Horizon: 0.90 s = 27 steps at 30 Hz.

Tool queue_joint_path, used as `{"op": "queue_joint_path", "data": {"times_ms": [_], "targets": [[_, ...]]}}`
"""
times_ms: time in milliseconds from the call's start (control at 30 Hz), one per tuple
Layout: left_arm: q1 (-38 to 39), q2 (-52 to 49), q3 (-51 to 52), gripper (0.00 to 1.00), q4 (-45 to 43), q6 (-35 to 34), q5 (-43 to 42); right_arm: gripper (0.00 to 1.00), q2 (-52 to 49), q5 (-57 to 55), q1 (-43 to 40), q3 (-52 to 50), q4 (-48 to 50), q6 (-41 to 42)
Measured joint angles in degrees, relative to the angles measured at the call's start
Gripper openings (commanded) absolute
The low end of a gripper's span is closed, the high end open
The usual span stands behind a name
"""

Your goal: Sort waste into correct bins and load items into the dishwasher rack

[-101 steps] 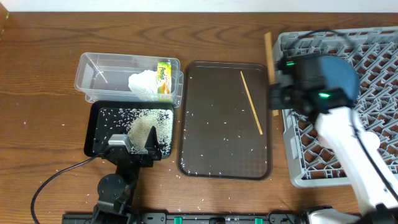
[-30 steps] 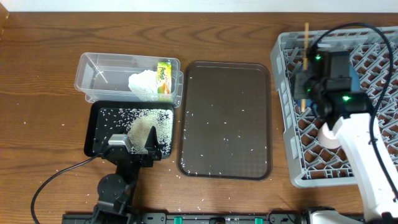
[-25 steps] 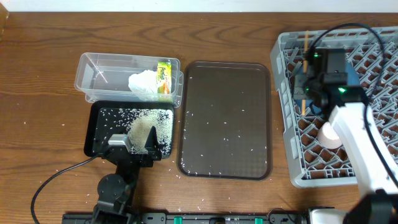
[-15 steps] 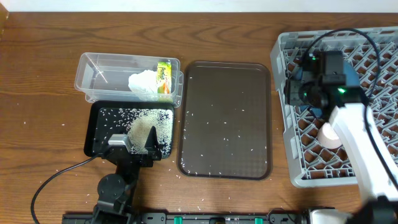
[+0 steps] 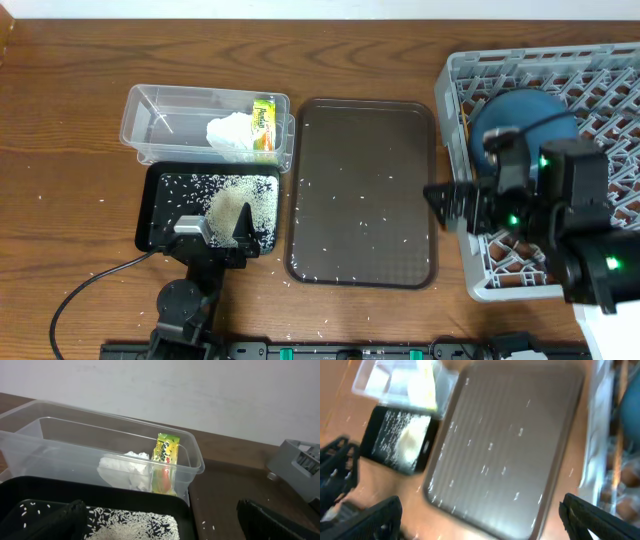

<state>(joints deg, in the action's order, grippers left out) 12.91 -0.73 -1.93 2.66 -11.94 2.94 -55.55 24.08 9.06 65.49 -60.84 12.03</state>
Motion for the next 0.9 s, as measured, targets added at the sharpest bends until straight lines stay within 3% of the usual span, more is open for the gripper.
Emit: {"op": "queue_joint_path", "data": {"times_ms": [300, 500, 633, 900], "targets": [[0.0, 0.0, 0.0, 0.98, 0.0, 0.0, 0.0, 0.99, 3.7, 6.4, 0.3, 0.0, -14.5, 8.6], [0.0, 0.0, 0.0, 0.98, 0.0, 0.0, 0.0, 0.99, 9.5, 2.7, 1.1, -0.5, -4.7, 10.1], [0.0, 0.0, 0.0, 0.98, 0.0, 0.0, 0.0, 0.99, 17.4, -3.0, 1.2, -4.1, 7.2, 3.9], [0.0, 0.0, 0.0, 0.98, 0.0, 0.0, 0.0, 0.99, 33.3, -5.7, 1.1, -21.7, 26.6, -22.1]]}}
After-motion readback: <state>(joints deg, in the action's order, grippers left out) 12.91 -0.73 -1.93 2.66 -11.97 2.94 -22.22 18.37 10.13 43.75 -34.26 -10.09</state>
